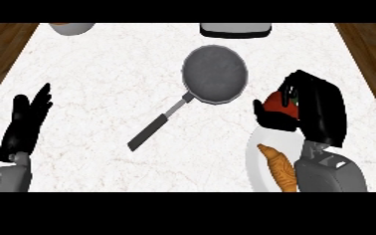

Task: Pick the bell pepper from the plate and place it in the pan

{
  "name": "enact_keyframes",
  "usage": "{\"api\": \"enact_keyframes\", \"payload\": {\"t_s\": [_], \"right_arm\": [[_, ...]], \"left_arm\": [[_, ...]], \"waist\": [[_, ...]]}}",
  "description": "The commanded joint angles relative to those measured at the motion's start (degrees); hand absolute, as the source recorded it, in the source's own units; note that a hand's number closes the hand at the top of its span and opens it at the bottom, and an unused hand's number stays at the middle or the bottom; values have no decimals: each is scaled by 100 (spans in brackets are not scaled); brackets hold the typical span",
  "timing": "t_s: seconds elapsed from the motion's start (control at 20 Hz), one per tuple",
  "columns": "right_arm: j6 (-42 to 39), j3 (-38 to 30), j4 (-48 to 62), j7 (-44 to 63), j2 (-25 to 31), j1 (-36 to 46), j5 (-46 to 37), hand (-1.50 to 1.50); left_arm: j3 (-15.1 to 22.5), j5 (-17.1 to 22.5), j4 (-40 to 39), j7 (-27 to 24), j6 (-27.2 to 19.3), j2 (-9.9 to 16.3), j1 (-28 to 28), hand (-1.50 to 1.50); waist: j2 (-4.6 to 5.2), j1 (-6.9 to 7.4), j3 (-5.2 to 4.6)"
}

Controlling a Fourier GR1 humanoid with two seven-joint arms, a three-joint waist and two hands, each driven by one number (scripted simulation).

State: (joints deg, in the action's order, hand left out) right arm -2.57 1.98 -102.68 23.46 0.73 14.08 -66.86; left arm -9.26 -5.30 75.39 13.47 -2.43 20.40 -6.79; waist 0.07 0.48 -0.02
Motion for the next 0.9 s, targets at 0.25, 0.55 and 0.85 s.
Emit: {"api": "enact_keyframes", "payload": {"t_s": [0.25, 0.55, 0.85], "right_arm": [[1409, -358, 3072, 300, -71, 2099, 843, 150], [2308, -763, 5446, -278, -72, 3202, 1069, 150], [2909, -1533, 7226, -1232, 43, 3880, 1509, 150]], "left_arm": [[32, -114, -68, -154, -28, -128, 4, 0], [-13, -104, -324, -343, 108, -71, -192, 0], [139, -123, 179, 194, 50, -210, -290, 0]], "waist": [[30, 95, 4], [65, 141, 2], [127, 309, 15]]}}
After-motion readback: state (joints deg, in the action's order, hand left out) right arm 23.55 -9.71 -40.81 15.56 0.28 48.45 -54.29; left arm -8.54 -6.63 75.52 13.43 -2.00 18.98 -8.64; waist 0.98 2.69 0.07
